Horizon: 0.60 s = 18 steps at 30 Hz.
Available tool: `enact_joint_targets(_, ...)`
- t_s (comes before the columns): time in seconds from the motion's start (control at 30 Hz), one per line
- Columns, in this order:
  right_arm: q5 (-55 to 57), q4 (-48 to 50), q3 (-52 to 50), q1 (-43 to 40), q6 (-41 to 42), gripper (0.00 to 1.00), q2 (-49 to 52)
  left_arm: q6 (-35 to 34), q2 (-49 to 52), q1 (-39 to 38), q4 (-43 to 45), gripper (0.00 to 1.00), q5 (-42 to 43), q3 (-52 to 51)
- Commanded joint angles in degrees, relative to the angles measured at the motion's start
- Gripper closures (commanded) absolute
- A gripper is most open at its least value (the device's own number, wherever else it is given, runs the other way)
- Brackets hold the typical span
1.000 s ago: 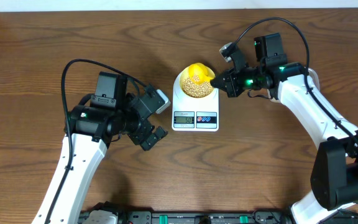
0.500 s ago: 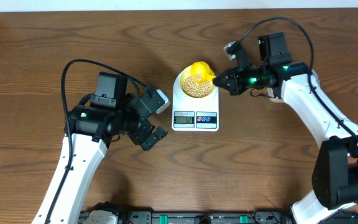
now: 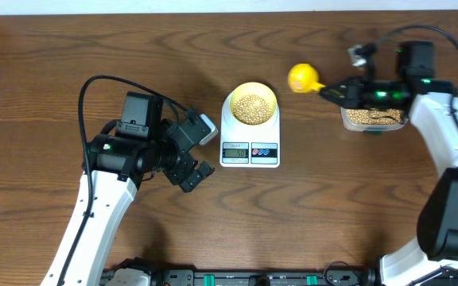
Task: Scoop item into bowl and weigh 50g on scale
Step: 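Carry the scoop right to the tub and tip soybeans back in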
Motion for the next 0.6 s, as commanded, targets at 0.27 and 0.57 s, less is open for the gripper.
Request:
enact_joint_targets(0.27,8.3,-18.3,1.0,-17.2,-19.3,0.99,0.2,1.0,-0.2,0.3,-0.1,0.02,0.1,1.0)
enact_joint_targets(0.57,22.5,-13.6,1.0,-16.3,-19.8,0.98,0.2,1.0,-0.2,0.3,-0.1,0.02,0.1,1.0)
